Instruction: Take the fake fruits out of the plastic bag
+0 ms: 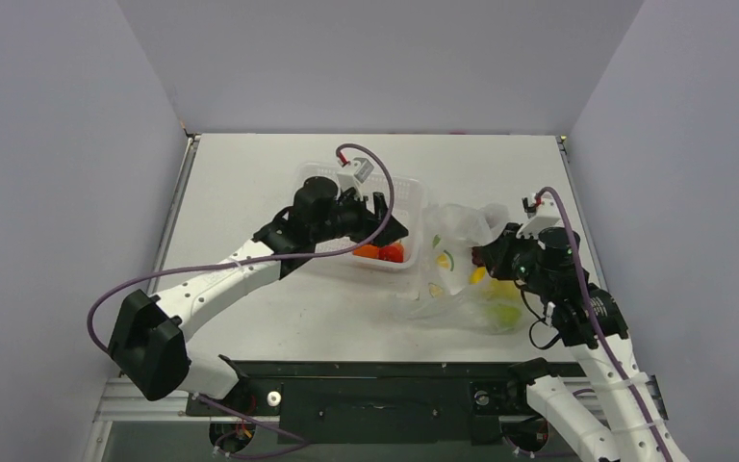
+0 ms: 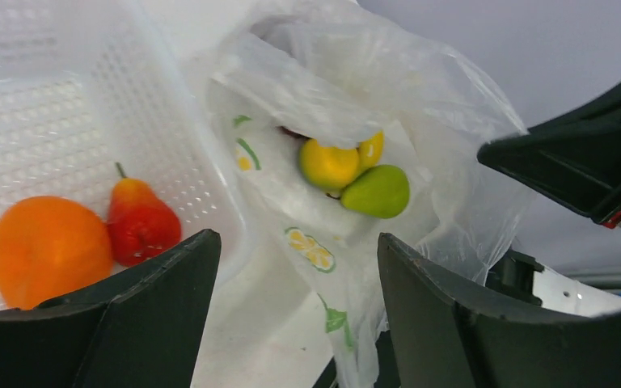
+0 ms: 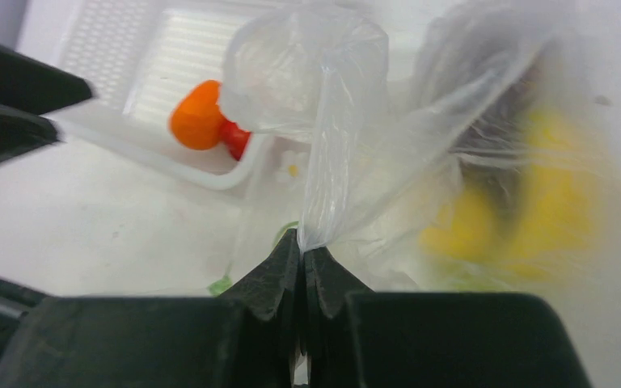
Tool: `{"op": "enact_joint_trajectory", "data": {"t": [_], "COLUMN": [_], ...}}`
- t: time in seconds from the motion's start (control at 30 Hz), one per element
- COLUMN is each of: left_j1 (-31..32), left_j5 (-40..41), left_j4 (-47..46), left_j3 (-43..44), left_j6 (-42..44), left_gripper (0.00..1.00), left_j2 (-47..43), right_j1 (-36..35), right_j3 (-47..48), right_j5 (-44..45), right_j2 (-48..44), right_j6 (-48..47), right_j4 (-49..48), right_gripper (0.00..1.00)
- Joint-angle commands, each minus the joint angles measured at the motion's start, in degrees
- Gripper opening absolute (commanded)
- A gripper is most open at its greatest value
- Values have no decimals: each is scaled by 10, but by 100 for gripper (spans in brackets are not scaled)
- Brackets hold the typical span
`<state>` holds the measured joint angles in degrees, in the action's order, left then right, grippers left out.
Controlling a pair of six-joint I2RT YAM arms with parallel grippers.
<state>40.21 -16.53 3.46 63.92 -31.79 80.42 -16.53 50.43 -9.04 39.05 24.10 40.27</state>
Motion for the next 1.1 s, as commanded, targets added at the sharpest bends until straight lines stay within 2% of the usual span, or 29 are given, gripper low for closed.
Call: {"op": "enact_joint_trajectory", "data": {"t": [0.0,0.1,0.3,0.47,0.63,0.8,1.07], "left_j1": [49,84,140,169,174,184,212], "left_j5": [-51,-46,-38,-11,-3,26,103], "left_j4": [-140,-173,-200,-168,-154,-112,-65], "left_j3": [-32,-43,-32,-6,9,49,135], "left_j6": [-47,-59,-70,-50,-48,-23,9], "left_gripper": [69,69,67,66,60,56,59], "left_j2": [1,16,65,108,166,230,305], "right_j1": [-5,-6,-7,-7,-7,-7,-7], "right_j3": [13,4,0,3,13,7,11], "right_j5": [-154,-185,-217,-172,-73,-65,-67], "right_j2": [-22,-28,-21,-43,-48,-52,-45], "right_j6": [30,60,69,43,19,14,11], "right_j4": [-132,-193,-195,-122,-36,-23,-23], "right_gripper": [0,0,0,0,0,0,0]}}
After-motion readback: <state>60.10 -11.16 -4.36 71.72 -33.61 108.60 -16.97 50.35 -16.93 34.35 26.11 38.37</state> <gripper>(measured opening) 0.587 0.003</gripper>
